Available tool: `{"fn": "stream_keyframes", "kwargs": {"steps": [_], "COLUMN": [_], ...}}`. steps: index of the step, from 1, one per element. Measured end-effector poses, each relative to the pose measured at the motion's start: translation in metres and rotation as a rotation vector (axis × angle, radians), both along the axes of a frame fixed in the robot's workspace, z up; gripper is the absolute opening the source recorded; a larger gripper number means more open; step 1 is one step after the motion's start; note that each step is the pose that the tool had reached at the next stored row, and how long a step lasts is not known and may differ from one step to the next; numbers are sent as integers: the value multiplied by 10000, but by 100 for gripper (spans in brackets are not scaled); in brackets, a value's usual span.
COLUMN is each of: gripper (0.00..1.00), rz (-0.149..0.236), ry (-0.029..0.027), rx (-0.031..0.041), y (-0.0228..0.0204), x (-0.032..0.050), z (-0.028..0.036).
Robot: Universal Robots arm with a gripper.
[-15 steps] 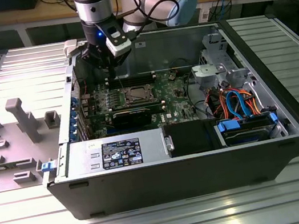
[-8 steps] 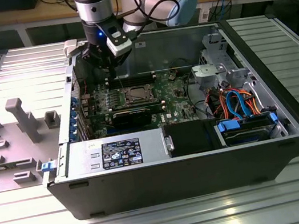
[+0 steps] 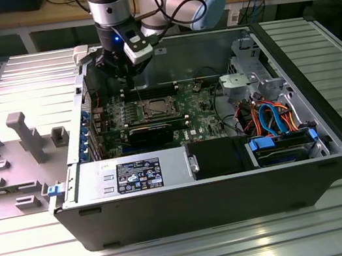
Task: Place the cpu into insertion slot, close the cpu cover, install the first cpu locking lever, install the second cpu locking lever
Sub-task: 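Install the first cpu locking lever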
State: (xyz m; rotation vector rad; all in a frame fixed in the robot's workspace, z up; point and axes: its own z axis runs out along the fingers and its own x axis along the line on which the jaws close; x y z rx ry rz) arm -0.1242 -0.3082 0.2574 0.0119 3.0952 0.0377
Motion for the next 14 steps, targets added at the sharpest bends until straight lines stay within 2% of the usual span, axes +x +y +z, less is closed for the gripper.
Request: {"fn": "stream_keyframes", "kwargs": {"steps": [14], "gripper": [11], "rz": [20], "ry": [-1], "rx": [1], "y": [4], "x": [121], "z": [0]}}
